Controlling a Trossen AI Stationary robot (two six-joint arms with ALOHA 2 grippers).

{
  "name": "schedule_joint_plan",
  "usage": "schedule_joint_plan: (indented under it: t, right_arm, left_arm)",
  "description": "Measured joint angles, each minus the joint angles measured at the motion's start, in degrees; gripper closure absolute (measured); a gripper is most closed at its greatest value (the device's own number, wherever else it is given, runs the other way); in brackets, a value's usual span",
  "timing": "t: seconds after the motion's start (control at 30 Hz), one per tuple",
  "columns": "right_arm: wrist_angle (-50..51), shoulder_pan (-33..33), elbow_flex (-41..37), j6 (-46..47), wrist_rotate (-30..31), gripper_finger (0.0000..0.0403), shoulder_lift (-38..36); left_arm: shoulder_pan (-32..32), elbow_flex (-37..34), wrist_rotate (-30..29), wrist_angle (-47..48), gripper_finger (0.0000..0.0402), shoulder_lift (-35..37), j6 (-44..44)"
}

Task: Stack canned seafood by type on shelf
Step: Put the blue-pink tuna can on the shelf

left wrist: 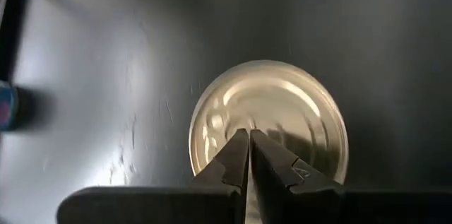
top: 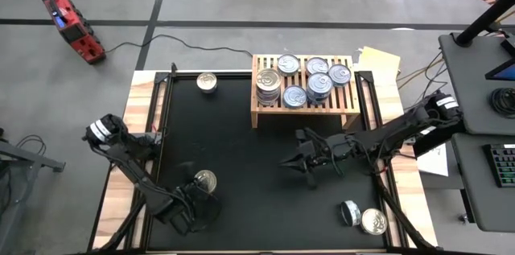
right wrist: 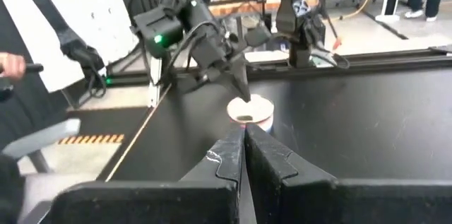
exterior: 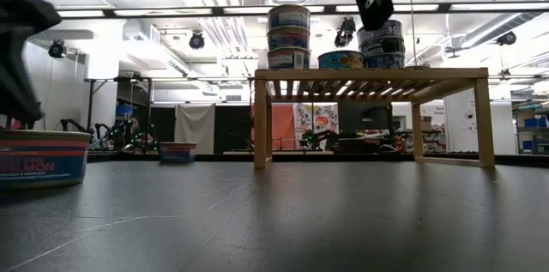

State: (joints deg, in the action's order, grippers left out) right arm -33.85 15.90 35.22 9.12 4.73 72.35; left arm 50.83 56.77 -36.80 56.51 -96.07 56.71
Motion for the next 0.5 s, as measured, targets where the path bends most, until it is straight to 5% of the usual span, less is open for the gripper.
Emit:
schedule_joint_plan:
  t: [0.5]
  right_arm:
    - [4.1,-1.4,13.7,-1.3,-0.1,0.0394,15.1]
  left_arm:
    - [-2.6,0.6,-12.1,-7.8,0.0401,2.5,-11.9]
